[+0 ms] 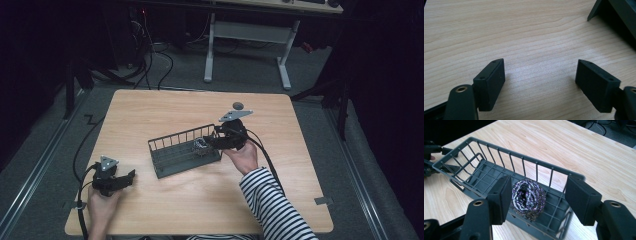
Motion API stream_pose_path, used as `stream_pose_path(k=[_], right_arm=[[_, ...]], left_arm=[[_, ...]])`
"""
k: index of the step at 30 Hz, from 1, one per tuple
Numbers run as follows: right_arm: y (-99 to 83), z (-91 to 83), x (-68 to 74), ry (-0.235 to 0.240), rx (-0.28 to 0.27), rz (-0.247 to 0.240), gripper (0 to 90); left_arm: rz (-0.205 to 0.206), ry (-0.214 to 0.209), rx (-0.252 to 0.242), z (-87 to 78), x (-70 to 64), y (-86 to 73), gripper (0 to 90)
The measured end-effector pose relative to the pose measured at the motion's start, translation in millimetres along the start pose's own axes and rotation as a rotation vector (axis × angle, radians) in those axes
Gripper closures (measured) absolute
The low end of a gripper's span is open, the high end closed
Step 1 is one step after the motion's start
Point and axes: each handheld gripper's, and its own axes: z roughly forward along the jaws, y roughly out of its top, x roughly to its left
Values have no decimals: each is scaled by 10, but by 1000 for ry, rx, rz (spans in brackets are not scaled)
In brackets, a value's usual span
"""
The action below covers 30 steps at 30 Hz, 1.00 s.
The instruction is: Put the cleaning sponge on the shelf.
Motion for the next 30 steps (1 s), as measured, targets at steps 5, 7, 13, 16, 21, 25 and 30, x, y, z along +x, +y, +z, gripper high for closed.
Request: stream_pose_path(k=[5,7,13,16,21,25,30], right_arm=[[-63,-128,-62,-5,-31,25,395],[-102,-175,-92,-10,-38,35,397],[-167,-344,-169,-34,-65,52,404],[-234,-418,-206,-39,-77,69,407],[-363,-553,-275,-62,-79,85,409],[-450,-650,-328,-84,-85,101,409],[-517,-750,-378,-114,-84,104,411]], left_arm=[[0,0,0,0,0,0,242],[0,0,0,0,0,0,242],[0,0,0,0,0,0,242],[0,0,0,0,0,0,242],[0,0,0,1,-1,1,242],[0,0,0,1,-2,1,242],[-1,1,0,2,-3,1,241]])
